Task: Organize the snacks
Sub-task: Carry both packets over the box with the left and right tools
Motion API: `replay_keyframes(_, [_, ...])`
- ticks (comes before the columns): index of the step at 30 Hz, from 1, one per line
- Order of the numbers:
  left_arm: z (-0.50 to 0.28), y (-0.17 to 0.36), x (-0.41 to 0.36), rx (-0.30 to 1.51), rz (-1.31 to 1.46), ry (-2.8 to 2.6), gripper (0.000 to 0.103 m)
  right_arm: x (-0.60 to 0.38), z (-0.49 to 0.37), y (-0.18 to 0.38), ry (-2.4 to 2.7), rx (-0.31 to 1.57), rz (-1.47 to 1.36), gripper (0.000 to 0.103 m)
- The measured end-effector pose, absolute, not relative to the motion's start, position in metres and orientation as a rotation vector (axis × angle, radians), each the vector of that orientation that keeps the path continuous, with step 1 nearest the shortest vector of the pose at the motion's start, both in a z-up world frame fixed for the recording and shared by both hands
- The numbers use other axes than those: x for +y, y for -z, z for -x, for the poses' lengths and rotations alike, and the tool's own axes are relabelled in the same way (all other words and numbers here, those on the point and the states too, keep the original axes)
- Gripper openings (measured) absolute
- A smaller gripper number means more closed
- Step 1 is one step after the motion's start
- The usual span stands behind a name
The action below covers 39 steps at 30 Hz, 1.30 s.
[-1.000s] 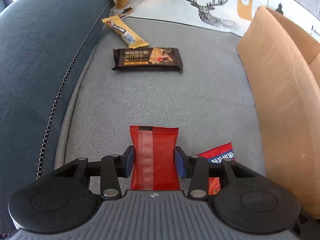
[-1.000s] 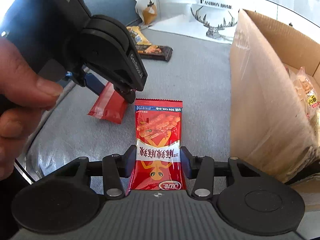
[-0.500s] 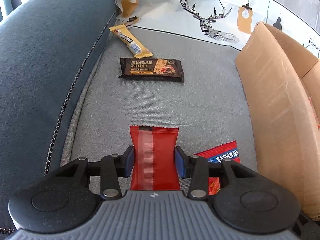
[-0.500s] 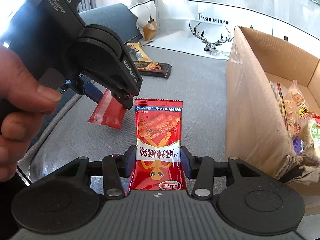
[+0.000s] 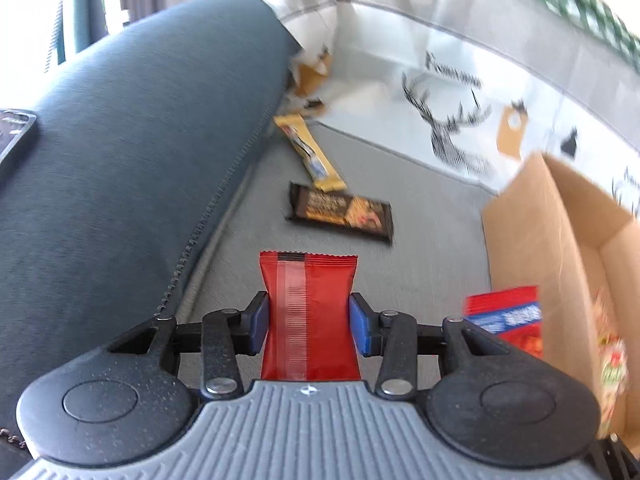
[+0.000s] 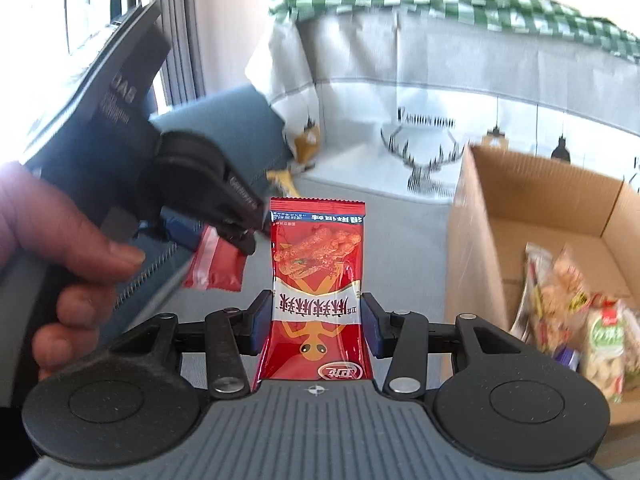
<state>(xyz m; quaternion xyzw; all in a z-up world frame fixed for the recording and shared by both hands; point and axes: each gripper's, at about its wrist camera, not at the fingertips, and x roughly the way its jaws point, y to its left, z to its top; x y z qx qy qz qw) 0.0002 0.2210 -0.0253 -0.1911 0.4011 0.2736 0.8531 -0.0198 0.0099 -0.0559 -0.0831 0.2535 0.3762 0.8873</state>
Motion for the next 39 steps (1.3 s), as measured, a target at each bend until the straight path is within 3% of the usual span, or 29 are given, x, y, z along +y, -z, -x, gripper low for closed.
replay_keyframes(22, [-0.003, 0.011, 0.211, 0.792, 0.451, -0.554, 0.046, -0.078, -0.051, -0.044, -0.650, 0.314, 0.045, 0.048])
replay_keyframes(39, [-0.039, -0.017, 0.137, 0.602, 0.333, -0.362, 0.046, -0.171, -0.097, -0.018, -0.429, 0.332, 0.008, 0.048])
